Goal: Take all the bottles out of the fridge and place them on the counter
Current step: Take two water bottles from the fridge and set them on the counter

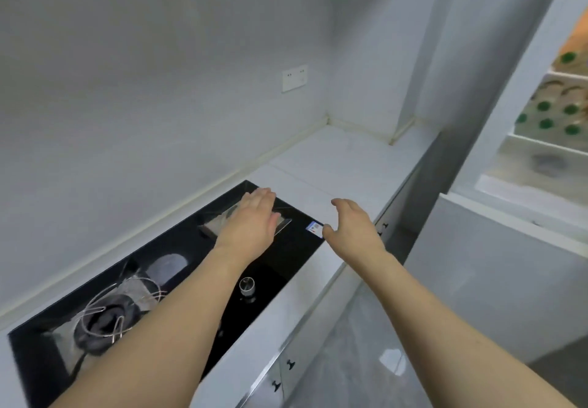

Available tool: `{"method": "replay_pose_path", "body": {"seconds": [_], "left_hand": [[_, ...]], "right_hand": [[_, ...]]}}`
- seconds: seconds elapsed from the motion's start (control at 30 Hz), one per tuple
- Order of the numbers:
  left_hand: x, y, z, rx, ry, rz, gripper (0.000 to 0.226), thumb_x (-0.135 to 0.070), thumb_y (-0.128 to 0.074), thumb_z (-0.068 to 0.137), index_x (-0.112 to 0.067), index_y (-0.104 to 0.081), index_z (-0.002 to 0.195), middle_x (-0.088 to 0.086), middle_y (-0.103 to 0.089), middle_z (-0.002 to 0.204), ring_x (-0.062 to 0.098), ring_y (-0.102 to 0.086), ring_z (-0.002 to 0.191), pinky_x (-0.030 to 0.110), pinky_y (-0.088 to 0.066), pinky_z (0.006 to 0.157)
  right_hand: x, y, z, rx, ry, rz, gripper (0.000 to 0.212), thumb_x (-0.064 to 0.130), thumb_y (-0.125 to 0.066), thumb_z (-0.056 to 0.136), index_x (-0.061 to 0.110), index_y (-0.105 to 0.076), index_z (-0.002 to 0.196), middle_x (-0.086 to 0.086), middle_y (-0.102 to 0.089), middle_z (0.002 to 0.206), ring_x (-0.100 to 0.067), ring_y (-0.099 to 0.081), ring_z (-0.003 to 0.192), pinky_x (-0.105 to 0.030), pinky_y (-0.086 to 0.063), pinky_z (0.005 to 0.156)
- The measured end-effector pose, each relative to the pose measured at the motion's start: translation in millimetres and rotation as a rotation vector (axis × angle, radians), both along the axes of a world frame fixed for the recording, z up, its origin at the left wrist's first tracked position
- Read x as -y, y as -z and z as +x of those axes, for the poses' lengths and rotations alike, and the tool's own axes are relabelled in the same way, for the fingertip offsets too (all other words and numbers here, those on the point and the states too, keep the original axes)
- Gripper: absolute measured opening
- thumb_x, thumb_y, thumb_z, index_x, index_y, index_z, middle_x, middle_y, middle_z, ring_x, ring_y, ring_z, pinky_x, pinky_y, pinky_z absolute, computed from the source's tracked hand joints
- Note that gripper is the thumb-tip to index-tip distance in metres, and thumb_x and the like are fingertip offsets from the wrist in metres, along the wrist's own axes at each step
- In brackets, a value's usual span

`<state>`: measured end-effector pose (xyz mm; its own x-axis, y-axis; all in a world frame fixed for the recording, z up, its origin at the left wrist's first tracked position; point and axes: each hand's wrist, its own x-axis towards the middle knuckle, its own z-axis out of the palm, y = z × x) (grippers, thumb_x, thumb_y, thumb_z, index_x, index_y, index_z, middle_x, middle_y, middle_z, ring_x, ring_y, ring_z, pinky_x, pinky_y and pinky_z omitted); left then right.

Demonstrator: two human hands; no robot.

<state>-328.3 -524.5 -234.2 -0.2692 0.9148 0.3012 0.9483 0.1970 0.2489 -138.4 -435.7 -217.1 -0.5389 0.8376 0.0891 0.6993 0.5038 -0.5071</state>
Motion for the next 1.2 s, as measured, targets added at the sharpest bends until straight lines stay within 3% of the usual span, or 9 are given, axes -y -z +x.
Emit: {"method": "replay_pose_path", "body": {"seconds": [0.47,0.67,1.2], "left_hand": [[-163,-25,142,-0.051,0.416,0.044,0.045,-0.024,-0.044,0.101,-0.003,-0.041,0.141,0.011,-0.04,0.149,0.024,-0.033,0.14,0.035,-0.012,0.121],[-238,-31,180,-0.045,0.528,0.066,0.045,-0.025,-0.044,0.101,-0.005,-0.041,0.141,0.01,-0.041,0.148,0.024,-0.034,0.139,0.035,-0.013,0.121],[-430,-50,251,-0.033,0.751,-0.031,0.049,-0.03,-0.043,0.102,-0.01,-0.035,0.146,0.006,-0.035,0.154,0.025,-0.028,0.143,0.036,-0.019,0.119]], "right_hand": [[-87,-11,161,0.02,0.376,-0.011,0.053,0.021,-0.055,0.09,0.007,-0.041,0.14,-0.011,-0.044,0.141,-0.028,-0.042,0.128,-0.032,-0.034,0.104],[-133,-12,196,0.012,0.52,0.013,0.057,0.024,-0.054,0.091,0.009,-0.038,0.144,-0.009,-0.041,0.147,-0.027,-0.037,0.135,-0.036,-0.03,0.111],[-280,-30,267,-0.01,0.77,0.035,0.057,0.023,-0.052,0.092,0.011,-0.035,0.145,-0.005,-0.039,0.149,-0.022,-0.036,0.136,-0.032,-0.03,0.109]]}}
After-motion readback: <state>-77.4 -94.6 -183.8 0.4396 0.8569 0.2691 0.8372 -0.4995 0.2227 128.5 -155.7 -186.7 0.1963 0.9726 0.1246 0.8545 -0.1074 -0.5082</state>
